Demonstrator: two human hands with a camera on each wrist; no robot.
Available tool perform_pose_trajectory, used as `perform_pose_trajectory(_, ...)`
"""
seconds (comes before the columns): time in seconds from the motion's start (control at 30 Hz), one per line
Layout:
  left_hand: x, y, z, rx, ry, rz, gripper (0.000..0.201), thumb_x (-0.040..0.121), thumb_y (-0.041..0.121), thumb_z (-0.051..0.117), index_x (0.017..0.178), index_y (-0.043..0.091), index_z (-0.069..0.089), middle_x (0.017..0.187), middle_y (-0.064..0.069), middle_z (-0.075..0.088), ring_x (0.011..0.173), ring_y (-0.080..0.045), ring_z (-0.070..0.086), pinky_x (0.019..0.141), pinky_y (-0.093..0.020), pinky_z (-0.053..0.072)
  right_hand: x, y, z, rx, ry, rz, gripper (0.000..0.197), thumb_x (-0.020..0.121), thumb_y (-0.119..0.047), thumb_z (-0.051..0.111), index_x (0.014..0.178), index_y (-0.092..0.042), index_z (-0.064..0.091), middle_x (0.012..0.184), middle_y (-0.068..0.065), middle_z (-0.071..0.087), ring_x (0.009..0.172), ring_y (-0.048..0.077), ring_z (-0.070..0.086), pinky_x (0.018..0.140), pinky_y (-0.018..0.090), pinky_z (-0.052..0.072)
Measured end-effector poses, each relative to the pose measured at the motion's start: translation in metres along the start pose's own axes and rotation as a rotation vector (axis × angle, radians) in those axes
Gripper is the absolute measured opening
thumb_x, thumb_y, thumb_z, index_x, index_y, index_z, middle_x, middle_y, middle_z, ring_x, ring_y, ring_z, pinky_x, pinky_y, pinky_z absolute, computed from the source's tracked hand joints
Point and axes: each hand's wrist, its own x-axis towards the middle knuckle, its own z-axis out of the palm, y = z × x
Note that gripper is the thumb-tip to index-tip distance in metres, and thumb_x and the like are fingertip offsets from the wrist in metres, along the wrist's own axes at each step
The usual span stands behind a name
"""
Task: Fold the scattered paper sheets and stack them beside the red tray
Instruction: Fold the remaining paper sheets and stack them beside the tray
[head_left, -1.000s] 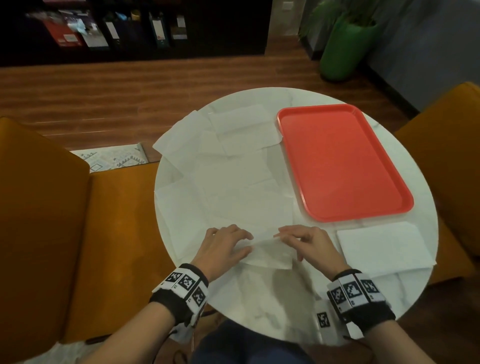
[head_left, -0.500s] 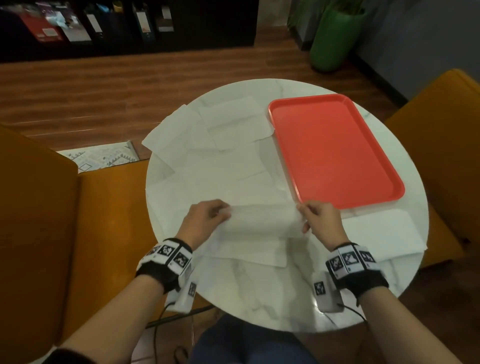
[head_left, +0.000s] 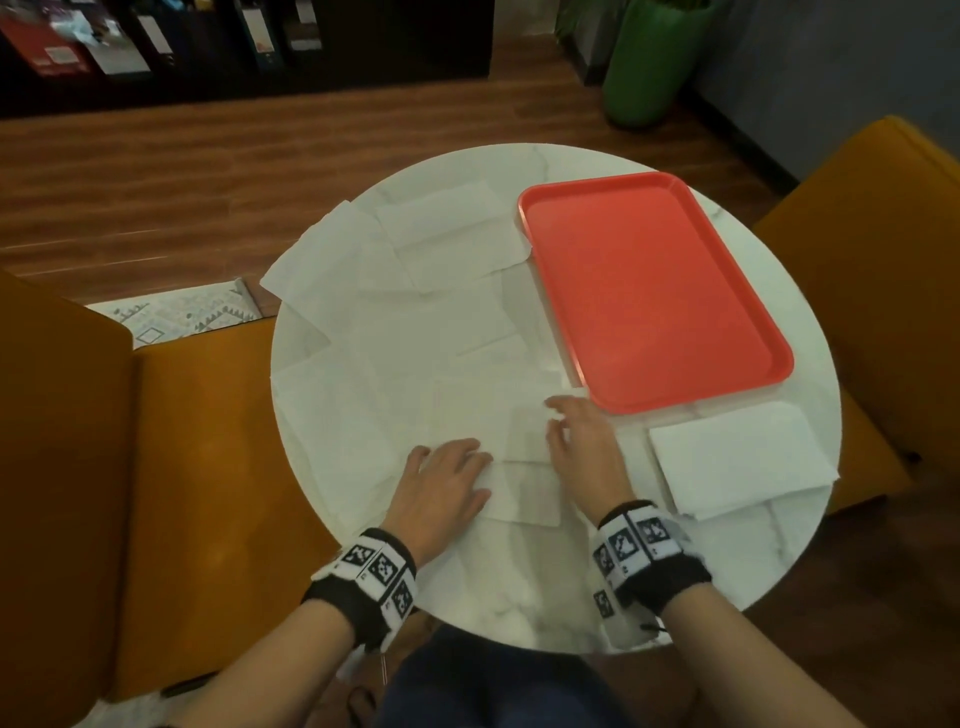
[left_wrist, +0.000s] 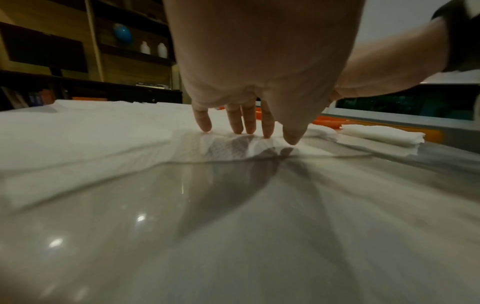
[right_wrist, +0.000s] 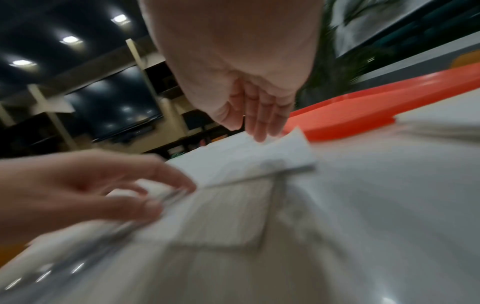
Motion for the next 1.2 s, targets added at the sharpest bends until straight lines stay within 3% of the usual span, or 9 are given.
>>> perform_pose_trajectory(0.1, -0.014, -0.004, 0.004, 0.035, 0.009, -0.020, 0.039, 0.088, 0.040, 0.041, 0.122, 0.026, 0.054, 0.130, 0.004, 0.057, 0.118, -0.014, 0.056, 0.094, -0.045, 0.044, -0.023, -0.014, 0.026, -0.068, -0.333, -0.215, 0.039, 0.098, -0.017, 0.043, 0.137, -0.010, 0.046, 0.144, 0.010, 0.045, 0.134, 0.023, 0.040, 0.114, 0.036, 0.028)
perform_pose_trajectory(0.2, -0.030, -0.013, 0.008, 0.070, -0.018, -0.037, 0.046, 0.090, 0.041, 0.033, 0.130, 0.027, 0.050, 0.137, 0.006, 0.054, 0.126, -0.013, 0.052, 0.098, -0.048, 0.043, -0.035, -0.008, 0.044, -0.250, -0.559, -0.278, 0.054, 0.100, -0.035, 0.018, 0.151, -0.017, 0.018, 0.159, 0.001, 0.013, 0.147, 0.015, 0.007, 0.121, 0.037, 0.003)
perform_pose_trajectory(0.5, -0.045, -0.022, 0.023, 0.032, -0.100, -0.062, 0.052, 0.101, 0.045, 0.010, 0.150, 0.032, 0.020, 0.157, 0.008, 0.026, 0.144, -0.014, 0.023, 0.111, -0.051, 0.007, -0.053, 0.061, 0.006, -0.366, -0.488, -0.089, 0.055, 0.094, -0.051, 0.001, 0.146, -0.036, -0.008, 0.153, -0.020, -0.014, 0.140, -0.005, -0.018, 0.117, 0.030, -0.012)
perform_pose_trajectory(0.6, -0.045, -0.022, 0.025, 0.029, -0.111, -0.071, 0.054, 0.100, 0.046, 0.003, 0.150, 0.033, 0.018, 0.157, 0.007, 0.025, 0.145, -0.015, 0.023, 0.110, -0.051, 0.005, -0.049, 0.067, 0.005, -0.411, -0.435, -0.094, 0.056, 0.095, -0.050, 0.006, 0.148, -0.033, 0.003, 0.151, -0.020, -0.007, 0.139, -0.005, -0.010, 0.118, 0.038, -0.006)
perform_pose_trajectory(0.67, -0.045, -0.022, 0.024, 0.026, -0.110, -0.071, 0.053, 0.100, 0.045, 0.004, 0.150, 0.033, 0.018, 0.157, 0.007, 0.025, 0.145, -0.014, 0.023, 0.111, -0.051, 0.004, -0.043, 0.063, 0.008, -0.425, -0.312, -0.123, 0.062, 0.091, -0.048, 0.012, 0.145, -0.028, 0.033, 0.151, -0.014, 0.021, 0.140, 0.002, 0.020, 0.115, 0.038, 0.009)
perform_pose_trajectory(0.77, -0.045, -0.020, 0.022, 0.019, -0.085, -0.065, 0.051, 0.100, 0.044, 0.013, 0.149, 0.033, 0.022, 0.155, 0.007, 0.030, 0.143, -0.015, 0.027, 0.111, -0.052, 0.008, -0.040, 0.056, 0.009, -0.399, -0.139, -0.184, 0.036, 0.087, -0.034, 0.039, 0.099, -0.022, 0.071, 0.114, -0.002, 0.069, 0.102, 0.019, 0.066, 0.091, 0.032, 0.030)
perform_pose_trajectory(0.9, -0.035, -0.008, 0.009, 0.003, -0.009, -0.082, 0.050, 0.090, 0.042, 0.031, 0.137, 0.028, 0.040, 0.140, 0.001, 0.050, 0.130, -0.020, 0.048, 0.104, -0.059, 0.030, -0.036, 0.052, 0.008, -0.347, -0.089, -0.179, 0.014, 0.086, -0.023, 0.055, 0.085, -0.017, 0.068, 0.099, -0.002, 0.068, 0.092, 0.023, 0.063, 0.090, 0.034, 0.037)
perform_pose_trajectory(1.07, -0.007, 0.012, -0.011, 0.049, 0.091, 0.016, 0.069, 0.075, 0.038, 0.071, 0.136, 0.026, 0.040, 0.131, -0.003, 0.055, 0.121, -0.020, 0.054, 0.100, -0.058, 0.034, -0.036, 0.033, -0.017, -0.111, -0.021, -0.127, 0.008, 0.085, -0.023, 0.061, 0.088, -0.019, 0.068, 0.102, -0.007, 0.066, 0.102, 0.014, 0.058, 0.096, 0.037, 0.035)
perform_pose_trajectory(1.2, 0.017, 0.032, -0.036, -0.048, 0.106, 0.094, 0.029, 0.093, 0.027, 0.055, 0.122, 0.027, 0.057, 0.104, 0.007, 0.068, 0.094, -0.015, 0.065, 0.103, -0.045, 0.035, -0.046, 0.017, -0.053, 0.219, -0.034, -0.013, 0.018, 0.080, -0.046, 0.058, 0.093, -0.034, 0.062, 0.102, -0.019, 0.064, 0.104, 0.004, 0.055, 0.097, 0.039, 0.040)
